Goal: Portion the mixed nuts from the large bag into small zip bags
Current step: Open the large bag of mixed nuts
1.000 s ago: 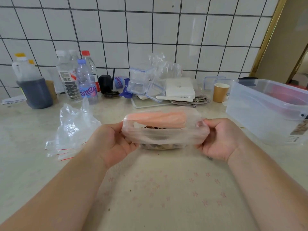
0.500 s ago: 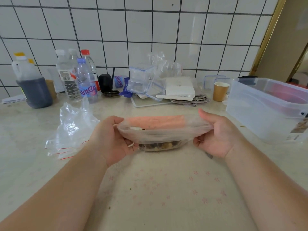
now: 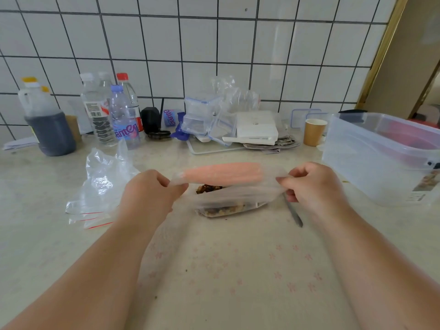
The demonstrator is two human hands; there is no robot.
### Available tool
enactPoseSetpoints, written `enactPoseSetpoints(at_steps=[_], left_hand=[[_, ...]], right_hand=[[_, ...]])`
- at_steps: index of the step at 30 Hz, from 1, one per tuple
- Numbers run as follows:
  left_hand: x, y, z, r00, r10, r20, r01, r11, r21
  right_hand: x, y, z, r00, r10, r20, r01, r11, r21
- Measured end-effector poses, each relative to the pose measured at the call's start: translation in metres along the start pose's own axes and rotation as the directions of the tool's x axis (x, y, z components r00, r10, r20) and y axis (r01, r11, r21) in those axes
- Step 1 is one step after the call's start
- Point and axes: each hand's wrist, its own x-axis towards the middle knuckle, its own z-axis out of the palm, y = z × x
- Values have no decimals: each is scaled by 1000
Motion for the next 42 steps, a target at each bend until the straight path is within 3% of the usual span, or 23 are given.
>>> enactPoseSetpoints(at_steps=[2,4,6,8,13,16,18,22,24,27,30,32,34,36,39,42], left_hand=[[0,-2,-1,999,1,33,0,1000,-25],[1,-2,-1,994,-10,110,37,969,-245],[1,0,-2,970,-51,238,177,817,-548],[2,2,-2,922,-67,381,333,639,-693],[-1,4,2,770,-70,635,627,273,-730],[-1,6,4,717,-98,690,697,115,-707],[-2,9,6,700,-107,706,714,82,-695],[-7,12,9,704,-97,703,709,146,-690],[-8,12,8,716,-70,694,691,211,-691],[-9,13,7,747,-94,658,647,329,-688],[-9,16,11,835,-204,511,528,554,-643],[-10,17,13,907,-216,363,402,703,-587],[-11,17,12,957,-154,247,267,806,-529],[-13,15,10,980,-63,186,142,883,-448],[-16,12,11,989,84,120,-58,977,-207],[-16,9,10,991,123,44,-118,986,-116]], right_hand=[[-3,-3,3,993,64,102,-81,982,169],[-3,-7,2,967,134,215,-205,913,353],[-2,-11,0,911,206,357,-369,793,485],[-2,-12,-2,844,259,470,-508,667,545],[-6,-9,-2,711,278,646,-698,395,598],[-5,-8,-1,674,270,687,-735,333,591],[-8,-9,1,655,264,708,-749,354,561],[-11,-9,5,602,173,780,-767,399,503],[-10,-10,7,618,191,763,-748,440,497],[-7,-10,8,721,303,623,-653,598,465],[-5,-10,10,854,357,379,-492,793,360],[-4,-10,10,935,281,218,-327,920,216],[-9,-13,8,978,138,153,-158,980,123],[-18,-19,6,983,1,184,-6,1000,30],[-23,-19,8,963,-71,261,124,973,-196],[-22,-18,6,981,-99,166,161,893,-421]])
